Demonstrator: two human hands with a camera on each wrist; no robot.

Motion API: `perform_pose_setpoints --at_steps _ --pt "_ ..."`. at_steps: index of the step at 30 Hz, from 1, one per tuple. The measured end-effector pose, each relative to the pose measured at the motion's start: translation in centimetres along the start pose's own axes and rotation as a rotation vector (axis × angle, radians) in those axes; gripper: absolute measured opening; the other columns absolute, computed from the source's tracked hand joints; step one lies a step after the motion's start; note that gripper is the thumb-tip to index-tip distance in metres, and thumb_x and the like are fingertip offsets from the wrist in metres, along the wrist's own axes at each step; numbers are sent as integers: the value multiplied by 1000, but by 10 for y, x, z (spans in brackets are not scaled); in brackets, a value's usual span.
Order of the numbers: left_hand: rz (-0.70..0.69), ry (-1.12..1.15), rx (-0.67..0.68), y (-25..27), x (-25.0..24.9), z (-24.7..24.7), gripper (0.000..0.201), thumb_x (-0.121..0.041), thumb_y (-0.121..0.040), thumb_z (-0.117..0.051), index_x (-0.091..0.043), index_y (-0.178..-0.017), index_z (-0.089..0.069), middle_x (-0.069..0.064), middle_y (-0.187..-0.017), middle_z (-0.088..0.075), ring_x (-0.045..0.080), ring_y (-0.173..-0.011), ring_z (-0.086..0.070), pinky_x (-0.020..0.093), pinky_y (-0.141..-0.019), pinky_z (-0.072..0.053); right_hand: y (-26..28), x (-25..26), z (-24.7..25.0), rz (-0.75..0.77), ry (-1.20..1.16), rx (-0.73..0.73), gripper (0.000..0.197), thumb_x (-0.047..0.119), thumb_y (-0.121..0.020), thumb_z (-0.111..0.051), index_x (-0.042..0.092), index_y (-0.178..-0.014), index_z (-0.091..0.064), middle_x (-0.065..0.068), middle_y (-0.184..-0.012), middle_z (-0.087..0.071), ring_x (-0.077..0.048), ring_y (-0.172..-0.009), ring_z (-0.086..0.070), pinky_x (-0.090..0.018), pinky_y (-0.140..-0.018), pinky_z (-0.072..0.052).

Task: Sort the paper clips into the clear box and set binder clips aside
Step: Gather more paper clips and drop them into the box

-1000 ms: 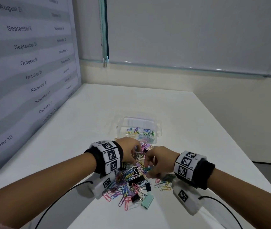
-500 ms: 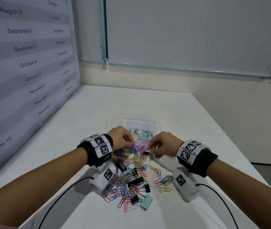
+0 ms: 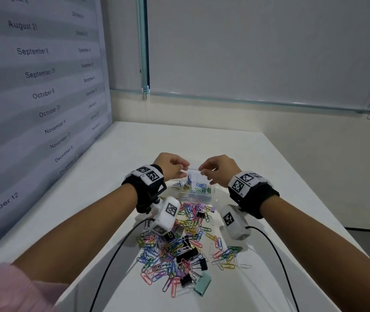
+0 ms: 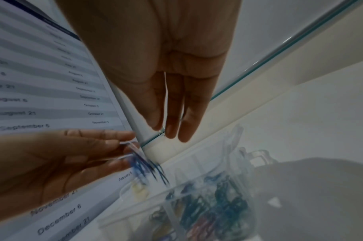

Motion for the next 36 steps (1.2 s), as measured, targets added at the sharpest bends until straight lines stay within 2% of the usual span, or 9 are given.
perform_pose_setpoints --at_steps 3,6,9,14,17,21,24,27,36 --pt "-27 -68 16 4 0 -1 30 12 -91 -37 9 -108 -62 8 -83 -61 12 -68 -58 13 -64 -53 10 -1 0 62 131 57 9 14 -86 -63 18 -88 -70 0 -87 -70 -13 -68 -62 -25 -70 -54" --pt "-35 -168 98 14 4 2 21 8 -90 -47 0 -99 -65 6 -77 -61 15 -65 -55 18 -64 -52 26 -7 3 93 218 167 13 12 -84 -63 24 -80 -66 4 -80 -66 -12 -55 -62 -19 -58 -51" --pt "-69 -571 245 27 11 7 14 -9 -89 -58 -9 -99 -68 1 -87 -65 14 -76 -59 26 -79 -52 42 -13 3 94 287 298 10 12 -82 -66 22 -82 -68 2 -82 -69 3 -47 -56 -14 -56 -49" --pt "-129 -1202 388 45 27 4 38 -28 -92 -53 -18 -129 -53 6 -130 -51 21 -118 -51 31 -99 -42 55 -16 -11 139 381 362 17 19 -84 -66 17 -99 -70 1 -101 -71 -8 -80 -64 -18 -72 -46" --pt "-105 -1235 447 48 36 0 48 -31 -91 -55 -20 -137 -44 8 -135 -45 24 -123 -47 34 -104 -40 53 -11 -24 151 360 370 23 17 -85 -63 19 -107 -70 0 -110 -69 -13 -96 -65 -28 -87 -52" --pt "-99 -1212 483 52 39 -1 54 -34 -86 -62 -24 -136 -44 8 -132 -45 25 -121 -48 33 -102 -41 48 -2 -40 177 376 385 38 17 -85 -63 19 -123 -60 -2 -125 -63 -16 -112 -59 -22 -92 -42" --pt "-91 -1099 452 52 38 0 49 -33 -86 -62 -20 -132 -48 9 -127 -50 24 -113 -53 27 -93 -42 47 5 -51 202 427 413 42 21 -82 -66 14 -123 -60 -8 -115 -66 -22 -105 -61 -27 -89 -46" --pt "-82 -1134 384 50 41 0 52 -37 -85 -62 -20 -131 -46 9 -128 -46 24 -115 -51 33 -97 -43 44 8 -56 201 503 434 44 26 -80 -69 12 -120 -59 -10 -110 -62 -24 -100 -58 -31 -84 -45" --pt "-119 -1094 484 48 40 -11 40 -25 -83 -67 -17 -122 -58 9 -120 -58 24 -108 -56 24 -84 -41 42 4 -40 196 365 418 12 10 -79 -67 10 -90 -72 -7 -95 -72 -5 -67 -53 -9 -60 -41"
Point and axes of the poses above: each hand's wrist, its own y-axis away from the middle knuckle, its own z-axis out of the back of the hand, x = y × z, the point moved 1 cm from there along -y, towards the middle knuckle
